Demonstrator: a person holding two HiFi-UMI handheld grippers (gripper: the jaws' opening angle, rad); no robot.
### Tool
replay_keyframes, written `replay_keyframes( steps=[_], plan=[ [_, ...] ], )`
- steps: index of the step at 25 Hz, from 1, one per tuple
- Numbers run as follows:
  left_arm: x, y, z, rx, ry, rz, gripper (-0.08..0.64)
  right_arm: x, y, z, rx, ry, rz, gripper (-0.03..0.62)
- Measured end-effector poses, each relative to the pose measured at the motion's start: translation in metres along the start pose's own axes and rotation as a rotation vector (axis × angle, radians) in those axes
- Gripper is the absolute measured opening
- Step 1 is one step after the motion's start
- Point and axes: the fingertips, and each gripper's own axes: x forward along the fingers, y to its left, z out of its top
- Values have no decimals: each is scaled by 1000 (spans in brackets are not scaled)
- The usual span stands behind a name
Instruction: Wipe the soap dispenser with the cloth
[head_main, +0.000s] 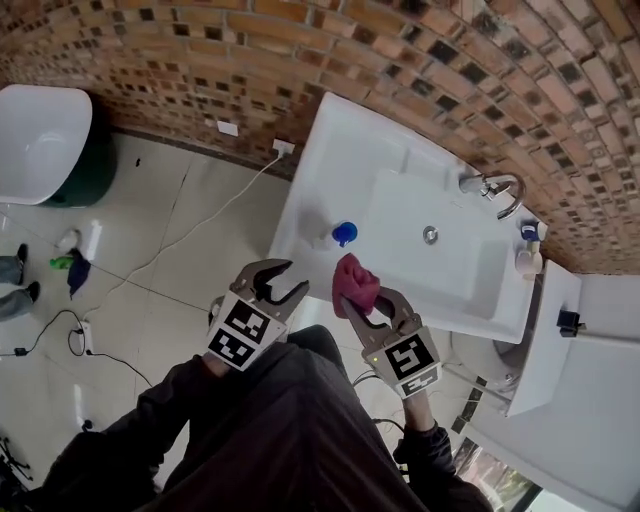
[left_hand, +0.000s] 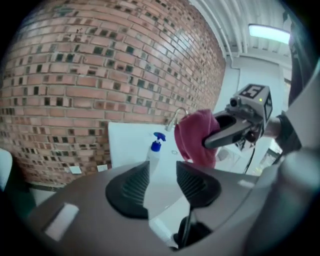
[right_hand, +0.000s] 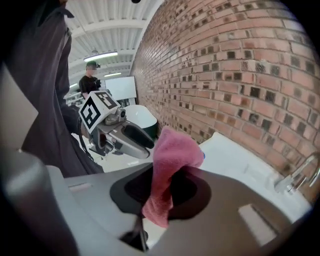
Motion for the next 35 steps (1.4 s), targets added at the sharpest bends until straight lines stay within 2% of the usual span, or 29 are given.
replay_keyframes(
  steps=[2, 5, 8, 13, 16, 22, 27, 31, 35],
  plan=[
    [17, 0, -1, 26, 36, -52, 217, 4, -20, 2, -76, 63, -45, 66],
    [30, -2, -3, 30, 62, -106, 219, 10, -52, 10, -212, 150, -109, 65],
    [36, -5, 3, 41, 54, -141, 219, 19, -81, 23, -355, 218, -145, 64],
    [35, 2, -3, 41, 79, -116, 219, 49, -93, 18, -582, 336, -85, 64],
    [28, 11, 0, 27, 63, -73, 219, 60, -87, 8, -659, 375, -40, 64],
    [27, 20, 4, 26, 61, -54, 219, 54, -71, 1, -682, 385, -22, 64],
    [29, 19, 5, 42, 63, -71, 219, 51, -40, -11, -688, 394, 31, 64],
    [32, 18, 3, 58, 75, -86, 219, 61, -17, -23, -614, 364, 70, 65],
    [35, 17, 6, 80, 81, -108, 219, 64, -12, -18, -515, 291, 29, 64]
  ],
)
